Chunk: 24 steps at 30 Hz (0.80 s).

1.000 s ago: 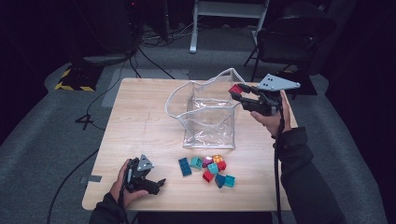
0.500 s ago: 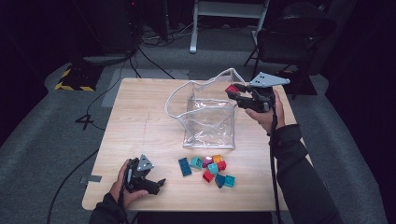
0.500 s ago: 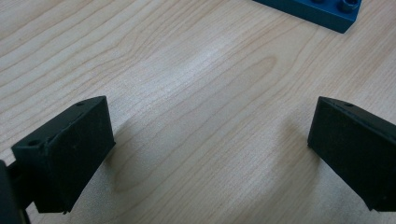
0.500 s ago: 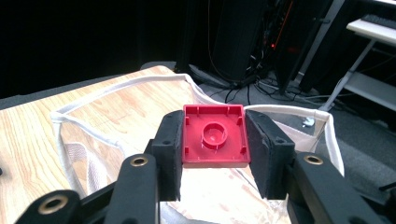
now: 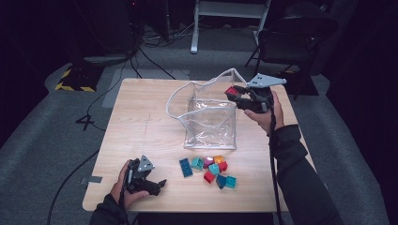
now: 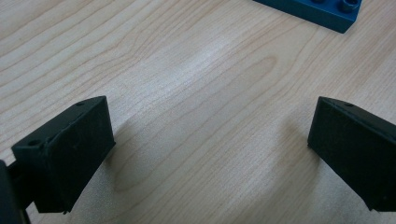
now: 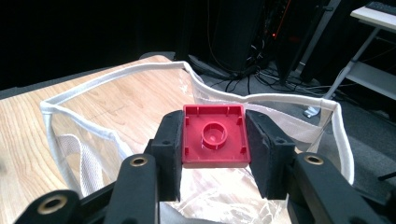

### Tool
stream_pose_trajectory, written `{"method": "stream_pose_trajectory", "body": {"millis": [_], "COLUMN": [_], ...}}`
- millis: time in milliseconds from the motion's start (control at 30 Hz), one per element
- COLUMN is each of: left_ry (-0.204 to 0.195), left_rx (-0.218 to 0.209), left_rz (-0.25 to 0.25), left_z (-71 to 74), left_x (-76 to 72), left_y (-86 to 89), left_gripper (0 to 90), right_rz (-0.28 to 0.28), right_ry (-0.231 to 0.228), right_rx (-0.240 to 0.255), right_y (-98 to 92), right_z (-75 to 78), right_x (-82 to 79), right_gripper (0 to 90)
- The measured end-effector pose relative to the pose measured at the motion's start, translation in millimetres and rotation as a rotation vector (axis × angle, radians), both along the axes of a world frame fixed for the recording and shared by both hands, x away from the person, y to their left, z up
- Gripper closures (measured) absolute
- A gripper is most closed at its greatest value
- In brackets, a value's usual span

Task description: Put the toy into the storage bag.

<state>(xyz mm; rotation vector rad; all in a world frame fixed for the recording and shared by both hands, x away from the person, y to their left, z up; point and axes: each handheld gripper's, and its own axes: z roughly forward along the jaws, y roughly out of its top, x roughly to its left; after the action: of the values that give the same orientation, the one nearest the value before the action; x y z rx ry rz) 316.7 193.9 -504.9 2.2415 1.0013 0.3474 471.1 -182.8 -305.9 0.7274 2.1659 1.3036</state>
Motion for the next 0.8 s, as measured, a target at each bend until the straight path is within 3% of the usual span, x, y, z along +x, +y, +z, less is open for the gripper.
{"method": "stream_pose_trajectory", "body": {"millis": [200, 267, 333, 800], "left_ry": [0.000, -0.001, -0.001, -0.001], "left_rx": [0.000, 0.000, 0.000, 0.000], "left_rz": [0.000, 0.000, 0.000, 0.001], "left_z": [0.0, -0.1, 0.0, -0.1], "left_x": [0.0, 0.0, 0.0, 0.0], "left_y": [0.0, 0.0, 0.0, 0.0], "left_gripper": [0.4, 0.4, 0.4, 0.4], "right_rz": [-0.002, -0.014, -0.015, -0.009], "right_ry": [0.010, 0.019, 0.014, 0.005], "right_rx": [0.003, 0.002, -0.001, 0.004], "right_y": [-1.5, -1.1, -0.5, -1.2], "right_z": [-2.2, -4.0, -4.8, -5.6], "right_x": [1.7, 3.8, 3.4, -0.8], "right_gripper": [58.7, 50.8, 49.6, 45.4]}}
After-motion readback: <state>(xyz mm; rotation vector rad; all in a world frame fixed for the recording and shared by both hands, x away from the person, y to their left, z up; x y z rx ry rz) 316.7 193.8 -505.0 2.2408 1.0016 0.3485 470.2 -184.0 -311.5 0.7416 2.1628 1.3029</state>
